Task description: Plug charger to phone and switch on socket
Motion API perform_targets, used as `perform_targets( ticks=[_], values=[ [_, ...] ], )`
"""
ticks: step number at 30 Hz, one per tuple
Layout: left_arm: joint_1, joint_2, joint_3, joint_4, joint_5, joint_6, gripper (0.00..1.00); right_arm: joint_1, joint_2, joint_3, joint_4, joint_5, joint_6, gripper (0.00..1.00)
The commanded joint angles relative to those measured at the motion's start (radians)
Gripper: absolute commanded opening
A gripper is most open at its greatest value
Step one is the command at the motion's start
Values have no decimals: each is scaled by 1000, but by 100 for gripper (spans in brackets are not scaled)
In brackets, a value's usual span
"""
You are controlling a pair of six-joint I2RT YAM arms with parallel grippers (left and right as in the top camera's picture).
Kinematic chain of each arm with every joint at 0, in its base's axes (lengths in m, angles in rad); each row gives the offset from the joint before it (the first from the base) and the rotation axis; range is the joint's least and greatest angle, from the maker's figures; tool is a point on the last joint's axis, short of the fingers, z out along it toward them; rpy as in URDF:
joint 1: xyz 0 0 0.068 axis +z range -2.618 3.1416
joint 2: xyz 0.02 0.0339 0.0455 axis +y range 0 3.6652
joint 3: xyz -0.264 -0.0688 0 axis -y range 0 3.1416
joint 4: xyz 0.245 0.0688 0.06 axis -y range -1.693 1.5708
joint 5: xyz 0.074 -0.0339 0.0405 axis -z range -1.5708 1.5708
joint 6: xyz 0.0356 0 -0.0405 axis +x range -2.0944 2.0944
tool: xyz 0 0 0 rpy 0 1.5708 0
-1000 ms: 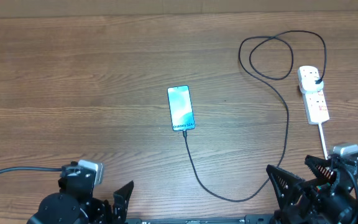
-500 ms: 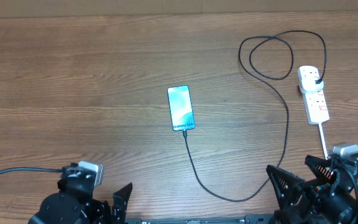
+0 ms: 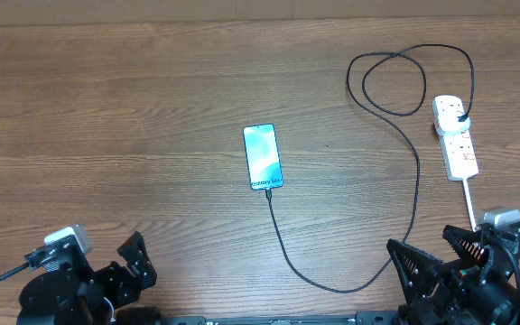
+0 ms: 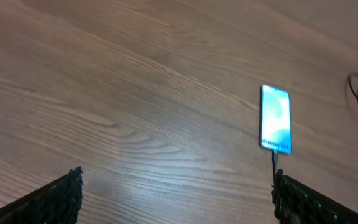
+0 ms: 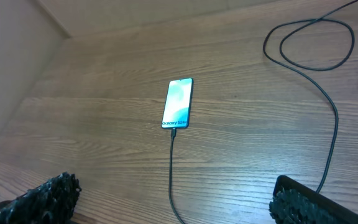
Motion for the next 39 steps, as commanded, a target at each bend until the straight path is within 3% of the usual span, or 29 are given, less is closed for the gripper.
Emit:
perform_targets(
  ticks=[1,5,9,13,20,28,39],
  values=[
    [103,-2,-5,8,48,-14,100,6,2,-4,1,7,-5,100],
    [124,-2,-5,84,21,-14,100,6,2,-4,1,7,-5,100],
    [123,-7,-23,261,-24,-12,100,6,2,-4,1,7,-5,100],
    [126,-52,-110,454,-41,68,100,6,2,-4,1,7,-5,100],
    [125,-278,-550,927,19,82,100,6,2,-4,1,7,-5,100],
    [126,-425,-845,1302,78,66,99,6,2,-4,1,7,-5,100],
    [125,-430,-977,1453,-26,58,99,6,2,-4,1,7,-5,100]
  ],
)
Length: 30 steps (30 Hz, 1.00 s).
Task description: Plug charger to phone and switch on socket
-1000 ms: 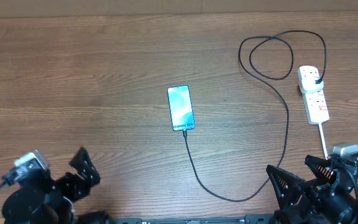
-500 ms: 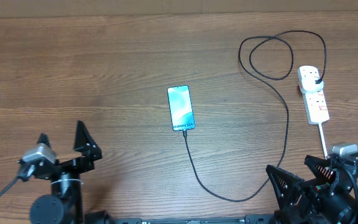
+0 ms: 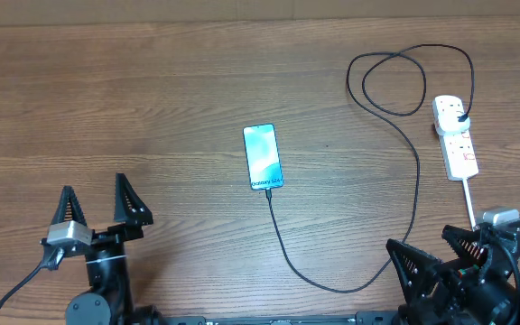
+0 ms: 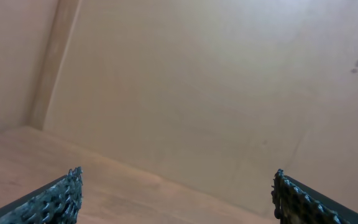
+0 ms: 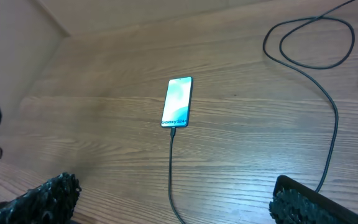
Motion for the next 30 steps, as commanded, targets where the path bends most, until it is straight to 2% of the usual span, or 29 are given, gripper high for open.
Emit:
perform_targets(
  ticks=[1,4,10,15,16,17,30],
  values=[
    [7,-12,-90,41,-25,-19,99,6,1,0,2,8,-5,100],
    [7,-13,-157,103,-6,-56,100,6,1,0,2,8,-5,100],
    [6,-13,-154,-12,-19,-55,100,6,1,0,2,8,-5,100],
    [5,-13,-154,-182,6,-42,100,6,1,0,2,8,-5,100],
    [5,-13,-154,-179,37,18,99,6,1,0,2,8,-5,100],
    [5,-13,-154,-180,41,24,100,6,1,0,2,8,-5,100],
    [6,-11,-154,-179,36,24,100,6,1,0,2,8,-5,100]
  ],
)
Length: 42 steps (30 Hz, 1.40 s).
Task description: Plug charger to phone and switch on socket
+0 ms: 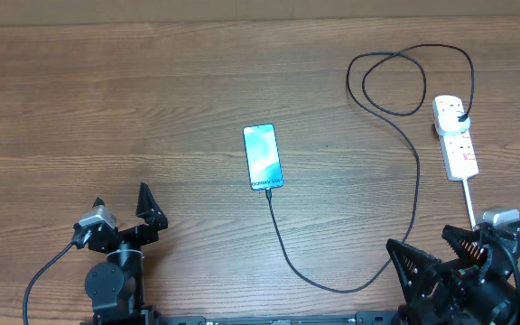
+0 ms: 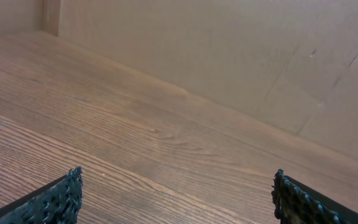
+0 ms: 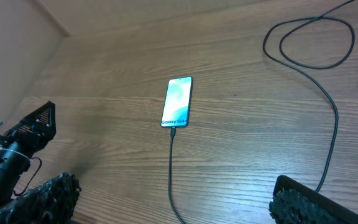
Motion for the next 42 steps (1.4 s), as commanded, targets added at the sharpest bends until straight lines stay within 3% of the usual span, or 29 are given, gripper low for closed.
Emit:
perform_targets(
  ticks=[1,17,22,29,37,42],
  values=[
    [6,-9,-3,0,12,23,100,6,1,0,2,7,-5,100],
    [6,-9,-3,0,12,23,100,6,1,0,-2,11,-6,100],
    [6,-9,-3,0,12,23,100,6,1,-40,23,119,-15,100],
    [6,-9,-3,0,12,23,100,4,-18,-331,351,122,-163,100],
    [6,-9,-3,0,12,23,100,3,-195,-754,856,104,-161,100],
    [6,-9,-3,0,12,23,100,0,-301,-927,988,103,-161,100]
  ],
)
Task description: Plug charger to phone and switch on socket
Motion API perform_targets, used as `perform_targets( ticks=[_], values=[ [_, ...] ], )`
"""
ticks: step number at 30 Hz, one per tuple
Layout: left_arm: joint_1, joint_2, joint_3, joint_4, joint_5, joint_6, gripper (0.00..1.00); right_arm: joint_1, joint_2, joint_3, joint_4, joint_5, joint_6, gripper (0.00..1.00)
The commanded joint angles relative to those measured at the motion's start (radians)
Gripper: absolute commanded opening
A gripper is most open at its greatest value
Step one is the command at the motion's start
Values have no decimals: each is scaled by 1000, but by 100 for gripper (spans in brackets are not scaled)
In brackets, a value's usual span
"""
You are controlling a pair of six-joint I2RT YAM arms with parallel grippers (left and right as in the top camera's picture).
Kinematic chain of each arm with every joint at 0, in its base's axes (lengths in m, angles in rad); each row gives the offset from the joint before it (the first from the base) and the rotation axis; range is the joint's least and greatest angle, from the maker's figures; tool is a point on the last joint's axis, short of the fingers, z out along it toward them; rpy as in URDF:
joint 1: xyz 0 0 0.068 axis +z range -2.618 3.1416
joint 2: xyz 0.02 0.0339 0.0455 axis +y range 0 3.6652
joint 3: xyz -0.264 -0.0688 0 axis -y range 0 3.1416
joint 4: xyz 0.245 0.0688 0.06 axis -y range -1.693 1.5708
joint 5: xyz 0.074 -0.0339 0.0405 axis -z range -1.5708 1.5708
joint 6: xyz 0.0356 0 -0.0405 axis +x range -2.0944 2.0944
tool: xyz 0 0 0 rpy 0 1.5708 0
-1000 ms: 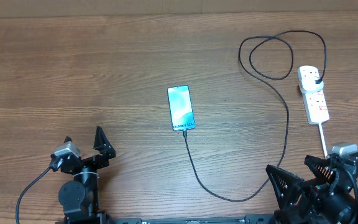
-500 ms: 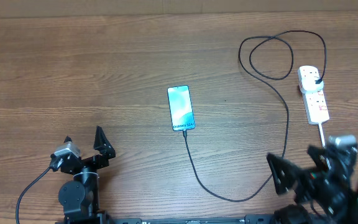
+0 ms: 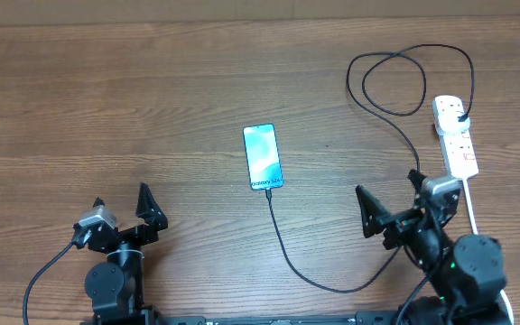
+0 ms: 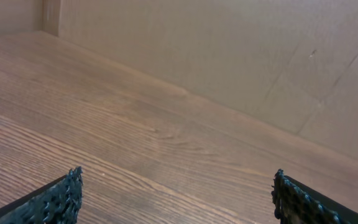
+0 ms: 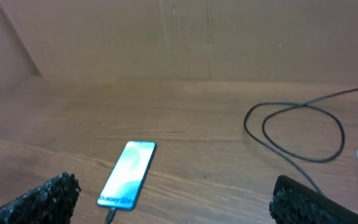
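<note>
A phone [image 3: 262, 156] with a lit blue screen lies flat mid-table, also seen as the phone [image 5: 128, 173] in the right wrist view. A black charger cable [image 3: 413, 171] runs from its near end, curves right and loops up to a plug in the white socket strip [image 3: 455, 135]. My right gripper [image 3: 390, 203] is open, raised at the near right, left of the strip's lead. My left gripper [image 3: 123, 209] is open at the near left, far from the phone, and its wrist view shows only bare wood and a wall.
A cardboard wall [image 5: 185, 37] closes the far side of the wooden table [image 3: 106, 99]. The cable's loop [image 5: 294, 130] lies at the back right. The strip's white lead [image 3: 470, 209] runs toward the near edge beside my right arm.
My right arm has risen and come forward from the near right corner; its gripper now stands left of the strip's lead, and its camera looks more level. The left arm has not moved.
Both arms lay folded at the near edge with the phone plugged to the cable and lit. The left gripper then stood raised and open, then lower and tilted. The right arm stayed put until now, when it stands lifted.
</note>
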Motion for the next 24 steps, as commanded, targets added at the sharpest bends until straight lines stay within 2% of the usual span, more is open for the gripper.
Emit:
perform_targets(
  ticks=[1,12,24],
  values=[
    [6,-9,-3,0,12,23,99,0,-66,-102,61,-1,-6,100],
    [6,-9,-3,0,12,23,100,0,-289,-321,192,-35,2,100],
    [6,-9,-3,0,12,23,99,1,-289,-396,224,-38,79,100]
  ],
)
